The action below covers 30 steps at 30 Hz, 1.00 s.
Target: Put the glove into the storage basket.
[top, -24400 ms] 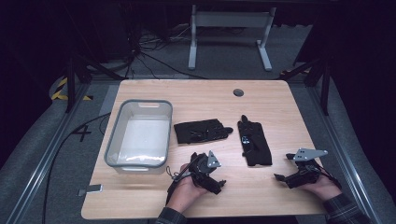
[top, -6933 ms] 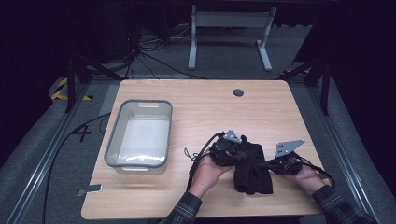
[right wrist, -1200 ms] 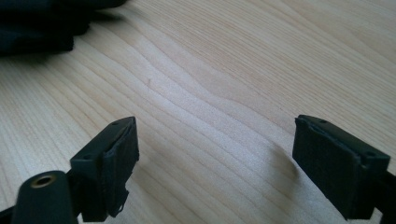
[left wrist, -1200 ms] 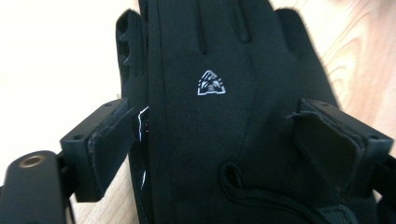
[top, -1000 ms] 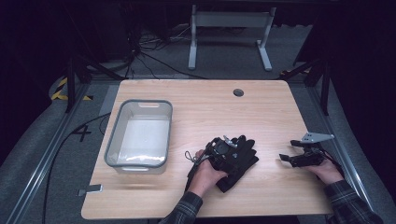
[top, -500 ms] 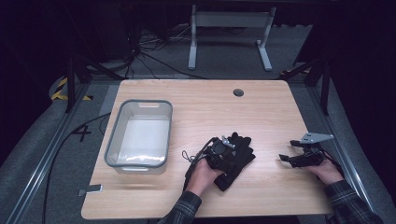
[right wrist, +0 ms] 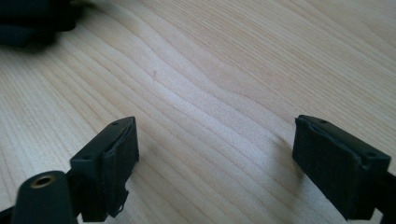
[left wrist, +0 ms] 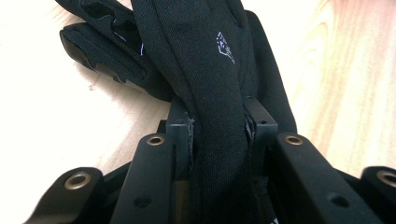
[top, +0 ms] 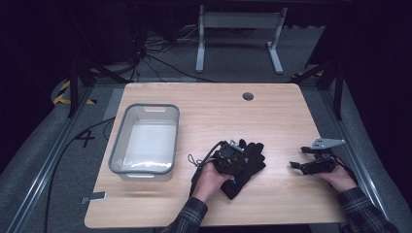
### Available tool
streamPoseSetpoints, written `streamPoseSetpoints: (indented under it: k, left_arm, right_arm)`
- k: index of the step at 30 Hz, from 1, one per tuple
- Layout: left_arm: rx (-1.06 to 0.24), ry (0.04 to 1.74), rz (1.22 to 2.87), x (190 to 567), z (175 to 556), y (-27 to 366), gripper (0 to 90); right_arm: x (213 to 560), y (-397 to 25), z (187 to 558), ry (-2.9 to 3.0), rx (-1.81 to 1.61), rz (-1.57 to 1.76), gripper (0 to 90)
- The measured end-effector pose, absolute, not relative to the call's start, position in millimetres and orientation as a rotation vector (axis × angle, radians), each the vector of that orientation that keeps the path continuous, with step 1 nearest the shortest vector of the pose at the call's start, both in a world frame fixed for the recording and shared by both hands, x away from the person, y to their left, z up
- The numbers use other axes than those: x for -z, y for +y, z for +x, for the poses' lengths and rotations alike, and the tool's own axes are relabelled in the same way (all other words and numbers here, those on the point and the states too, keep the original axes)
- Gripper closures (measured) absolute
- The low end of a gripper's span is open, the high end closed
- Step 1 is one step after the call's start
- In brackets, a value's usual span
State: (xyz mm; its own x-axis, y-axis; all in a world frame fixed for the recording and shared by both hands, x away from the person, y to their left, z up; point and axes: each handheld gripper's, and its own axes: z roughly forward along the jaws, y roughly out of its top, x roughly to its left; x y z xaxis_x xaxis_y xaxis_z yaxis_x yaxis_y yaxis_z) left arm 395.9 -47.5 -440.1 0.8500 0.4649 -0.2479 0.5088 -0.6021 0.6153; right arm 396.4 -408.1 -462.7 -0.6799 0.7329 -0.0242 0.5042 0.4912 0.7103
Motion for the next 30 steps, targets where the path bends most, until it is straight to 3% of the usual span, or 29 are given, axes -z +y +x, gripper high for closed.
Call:
streamPoseSetpoints:
  k: [17, 30]
  left_arm:
    - [0.036, 0.724, 2.263, 398, 396, -22, 70.2]
    - [-0.051, 0.782, 2.216, 357, 407, 21, 70.1]
  right_arm:
    - [463, -408, 396, 2.420, -0.992, 1.037, 15.0]
    - [463, -408, 396, 2.420, -0.992, 1.037, 15.0]
